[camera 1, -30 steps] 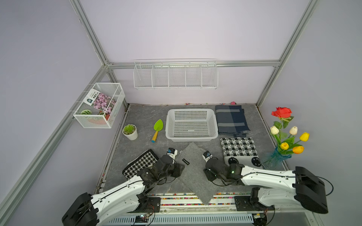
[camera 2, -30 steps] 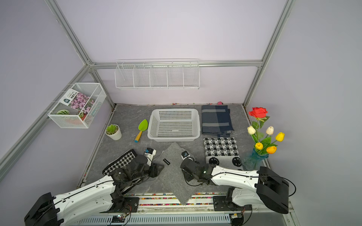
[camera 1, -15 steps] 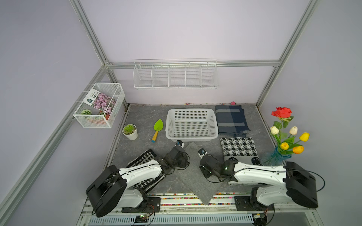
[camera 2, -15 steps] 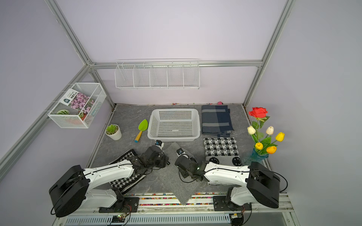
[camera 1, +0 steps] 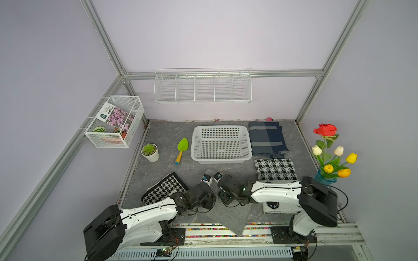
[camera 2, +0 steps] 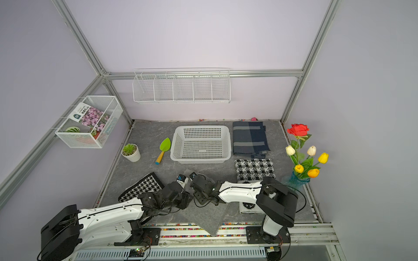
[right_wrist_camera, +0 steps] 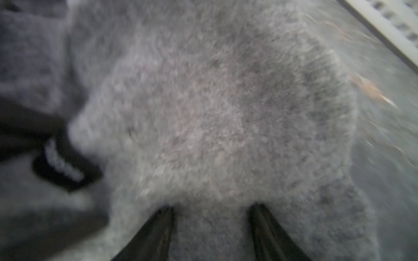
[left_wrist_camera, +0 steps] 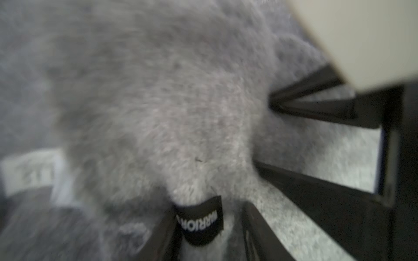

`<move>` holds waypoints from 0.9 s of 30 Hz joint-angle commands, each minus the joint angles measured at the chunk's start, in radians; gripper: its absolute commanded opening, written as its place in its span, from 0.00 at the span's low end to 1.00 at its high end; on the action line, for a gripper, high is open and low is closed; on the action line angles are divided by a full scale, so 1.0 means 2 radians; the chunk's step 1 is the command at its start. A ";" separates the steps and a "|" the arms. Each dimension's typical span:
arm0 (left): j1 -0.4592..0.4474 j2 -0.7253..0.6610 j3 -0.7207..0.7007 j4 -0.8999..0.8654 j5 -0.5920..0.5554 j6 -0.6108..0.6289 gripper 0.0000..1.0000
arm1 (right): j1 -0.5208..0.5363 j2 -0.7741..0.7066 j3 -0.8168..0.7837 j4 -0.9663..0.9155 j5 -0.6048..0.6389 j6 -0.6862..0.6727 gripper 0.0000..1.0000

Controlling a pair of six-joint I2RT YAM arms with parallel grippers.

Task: Put the folded scarf in the basket
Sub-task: Adjust the scarf at the center of the board.

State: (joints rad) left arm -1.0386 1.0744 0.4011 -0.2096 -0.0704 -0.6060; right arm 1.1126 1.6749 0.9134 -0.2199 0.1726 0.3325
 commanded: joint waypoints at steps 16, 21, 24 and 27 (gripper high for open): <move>-0.003 -0.028 0.062 -0.015 -0.101 0.043 0.61 | 0.003 -0.246 -0.121 -0.109 -0.015 0.120 0.73; 0.000 0.002 0.072 0.012 -0.098 0.078 0.62 | 0.003 -0.303 -0.192 -0.102 -0.007 0.182 0.73; 0.001 0.016 0.074 0.011 -0.083 0.079 0.62 | 0.003 -0.319 -0.200 -0.132 0.015 0.205 0.75; 0.001 0.009 0.070 0.005 -0.085 0.083 0.63 | 0.002 -0.331 -0.216 -0.133 0.029 0.223 0.77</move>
State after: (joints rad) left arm -1.0409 1.1038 0.5285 -0.2024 -0.2394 -0.4763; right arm 1.1183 1.0428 0.5079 -0.4606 0.1864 0.7002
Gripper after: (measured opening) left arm 0.626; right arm 0.763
